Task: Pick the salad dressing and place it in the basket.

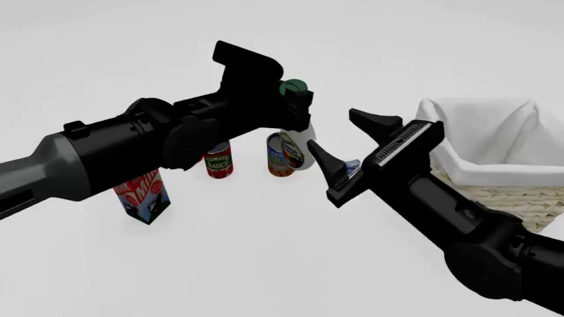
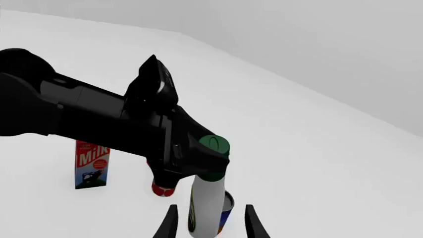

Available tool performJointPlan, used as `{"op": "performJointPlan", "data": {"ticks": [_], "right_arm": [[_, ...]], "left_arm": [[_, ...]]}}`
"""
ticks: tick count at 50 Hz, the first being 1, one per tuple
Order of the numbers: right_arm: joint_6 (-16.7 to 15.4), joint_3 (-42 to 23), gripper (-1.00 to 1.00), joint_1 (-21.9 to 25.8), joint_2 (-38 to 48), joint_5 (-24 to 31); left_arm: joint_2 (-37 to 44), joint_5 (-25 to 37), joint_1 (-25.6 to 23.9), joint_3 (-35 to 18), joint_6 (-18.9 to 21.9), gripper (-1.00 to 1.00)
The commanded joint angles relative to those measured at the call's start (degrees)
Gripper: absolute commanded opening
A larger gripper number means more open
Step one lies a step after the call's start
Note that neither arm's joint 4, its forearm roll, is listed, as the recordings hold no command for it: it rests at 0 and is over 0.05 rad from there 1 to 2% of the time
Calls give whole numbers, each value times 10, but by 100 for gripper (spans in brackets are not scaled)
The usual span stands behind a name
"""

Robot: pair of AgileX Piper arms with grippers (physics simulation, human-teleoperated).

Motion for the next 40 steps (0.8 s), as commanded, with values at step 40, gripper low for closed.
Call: {"op": "performJointPlan", "data": {"ticks": [40], "right_arm": [[-13,-35,100,0,108,-54]], "left_arm": [[-36,11,-15,-2,-10,-100]]}}
